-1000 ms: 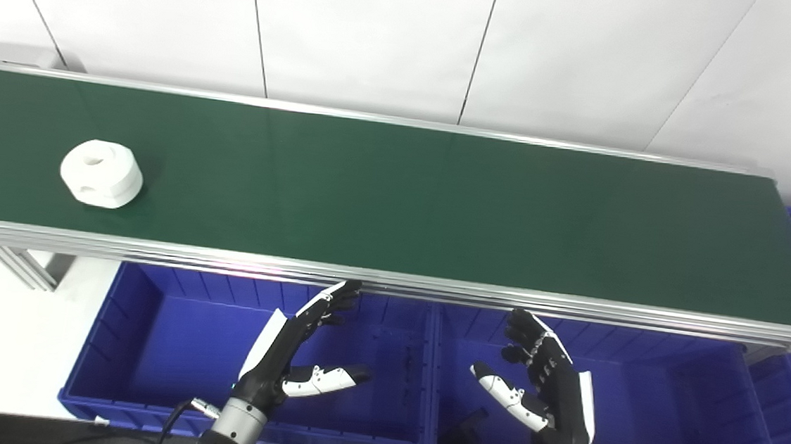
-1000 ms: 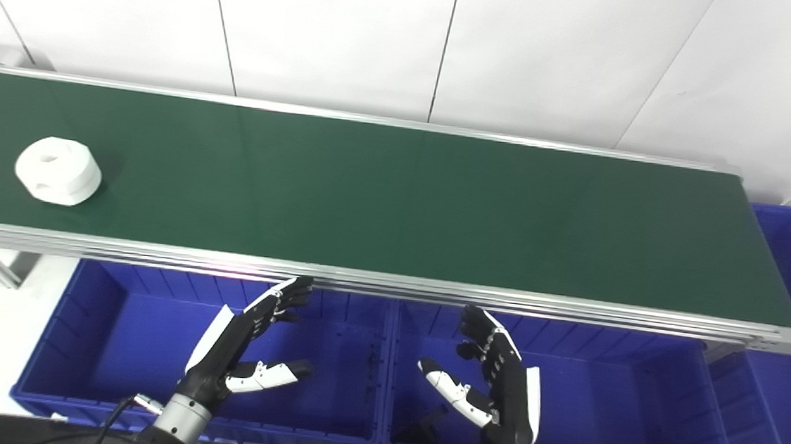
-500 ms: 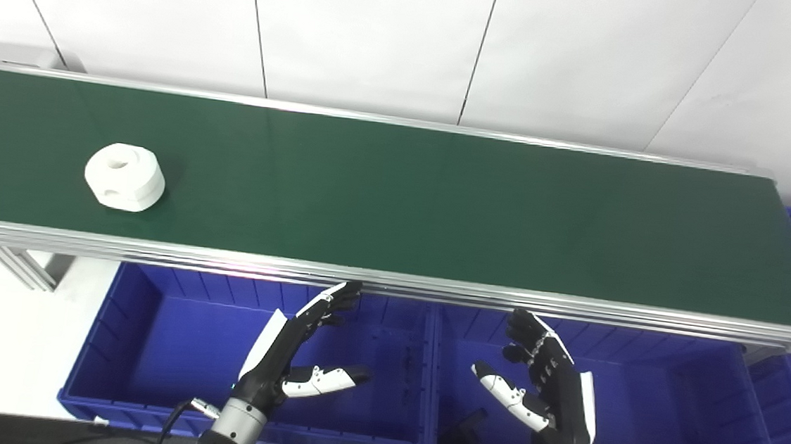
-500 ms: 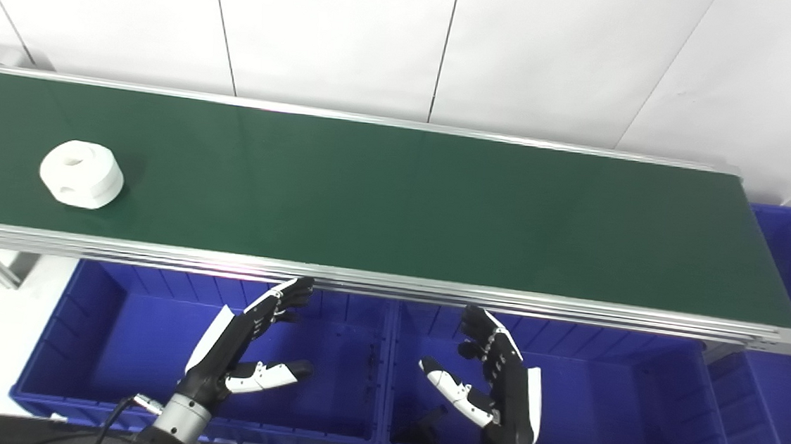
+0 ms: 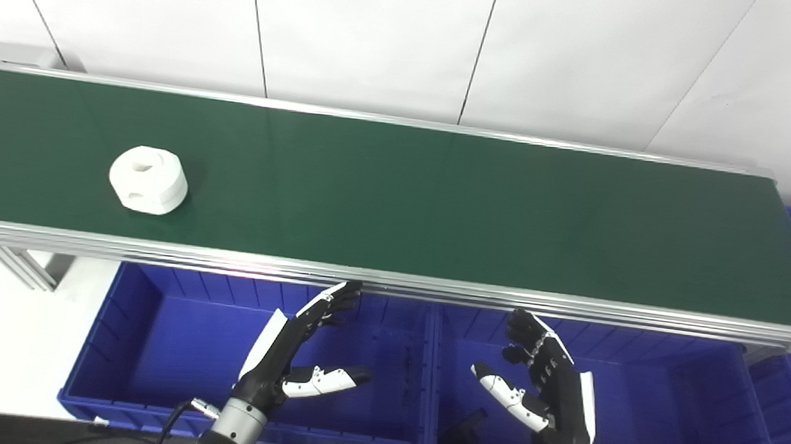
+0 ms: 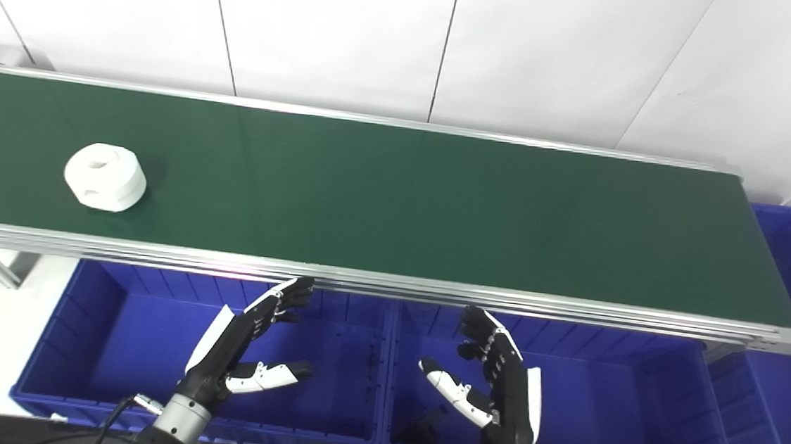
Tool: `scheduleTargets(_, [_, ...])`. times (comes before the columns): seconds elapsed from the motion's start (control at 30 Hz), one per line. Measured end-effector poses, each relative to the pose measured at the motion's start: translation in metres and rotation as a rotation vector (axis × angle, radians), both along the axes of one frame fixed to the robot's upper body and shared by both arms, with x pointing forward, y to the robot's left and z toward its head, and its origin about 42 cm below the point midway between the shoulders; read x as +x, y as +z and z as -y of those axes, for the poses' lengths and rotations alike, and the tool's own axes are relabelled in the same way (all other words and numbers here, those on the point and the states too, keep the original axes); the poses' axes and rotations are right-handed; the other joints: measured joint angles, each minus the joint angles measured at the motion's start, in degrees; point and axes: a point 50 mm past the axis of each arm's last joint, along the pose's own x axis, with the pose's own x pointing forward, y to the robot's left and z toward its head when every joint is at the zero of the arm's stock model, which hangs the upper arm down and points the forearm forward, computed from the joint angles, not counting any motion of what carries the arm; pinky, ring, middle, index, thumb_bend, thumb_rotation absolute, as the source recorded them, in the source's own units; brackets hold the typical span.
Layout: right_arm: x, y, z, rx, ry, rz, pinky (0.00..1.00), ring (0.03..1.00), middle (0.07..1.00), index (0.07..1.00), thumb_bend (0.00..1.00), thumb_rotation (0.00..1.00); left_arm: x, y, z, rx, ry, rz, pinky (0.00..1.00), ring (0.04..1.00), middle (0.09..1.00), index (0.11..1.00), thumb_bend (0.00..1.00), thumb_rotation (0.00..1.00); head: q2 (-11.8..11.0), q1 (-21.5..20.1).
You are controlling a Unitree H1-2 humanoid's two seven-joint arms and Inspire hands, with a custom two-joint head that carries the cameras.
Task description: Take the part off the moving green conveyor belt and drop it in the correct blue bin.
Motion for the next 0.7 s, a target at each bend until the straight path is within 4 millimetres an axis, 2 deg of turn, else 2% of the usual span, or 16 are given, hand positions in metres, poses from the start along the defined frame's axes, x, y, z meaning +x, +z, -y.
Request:
scheduleTargets(0.47, [0.0000,0.0034,-0.0003,0.003,-0.009,0.012,0.76,0.796,0.782,0.764,0.66,0.11,0.0000,0.0000,0.0000,0.001,0.000,0.001,0.77,0.839,0.869,0.873,0.68,0.59,-0.35,0.79])
scheduleTargets(0.5, [-0.0001,0.0033,-0.0001,0.004,-0.009,0.012,0.76,0.796,0.782,0.763,0.66,0.11,0.0000,0.0000,0.0000,0.000,0.000,0.000,0.78,0.846,0.873,0.873,0.68,0.58,-1.40,4.62])
scheduleTargets(0.57, [-0.0006,0.0027,0.0004,0.010,-0.006,0.010,0.76,0.797,0.782,0.762,0.66,0.12,-0.0006,-0.0002,0.0006,-0.002,-0.001,-0.002,0.78,0.856,0.886,0.881,0.67,0.59,-1.41,4.66])
scheduleTargets(0.6, [-0.0012,0.0024,0.0010,0.011,-0.006,0.009,0.74,0.787,0.774,0.757,0.66,0.14,-0.0014,-0.0004,0.0014,-0.005,-0.002,-0.004,0.78,0.860,0.893,0.885,0.67,0.59,-2.71,8.49])
scheduleTargets(0.63, [-0.0022,0.0021,0.0021,0.015,-0.007,0.007,0.76,0.793,0.776,0.757,0.67,0.10,-0.0024,-0.0010,0.0022,-0.009,-0.002,-0.008,0.79,0.863,0.897,0.886,0.68,0.59,-2.99,9.05])
scheduleTargets(0.7, [-0.0042,-0.0006,0.0056,0.045,-0.009,0.002,0.78,0.800,0.784,0.764,0.67,0.10,-0.0052,-0.0029,0.0043,-0.011,-0.004,-0.016,0.79,0.867,0.900,0.888,0.69,0.59,-6.14,14.39])
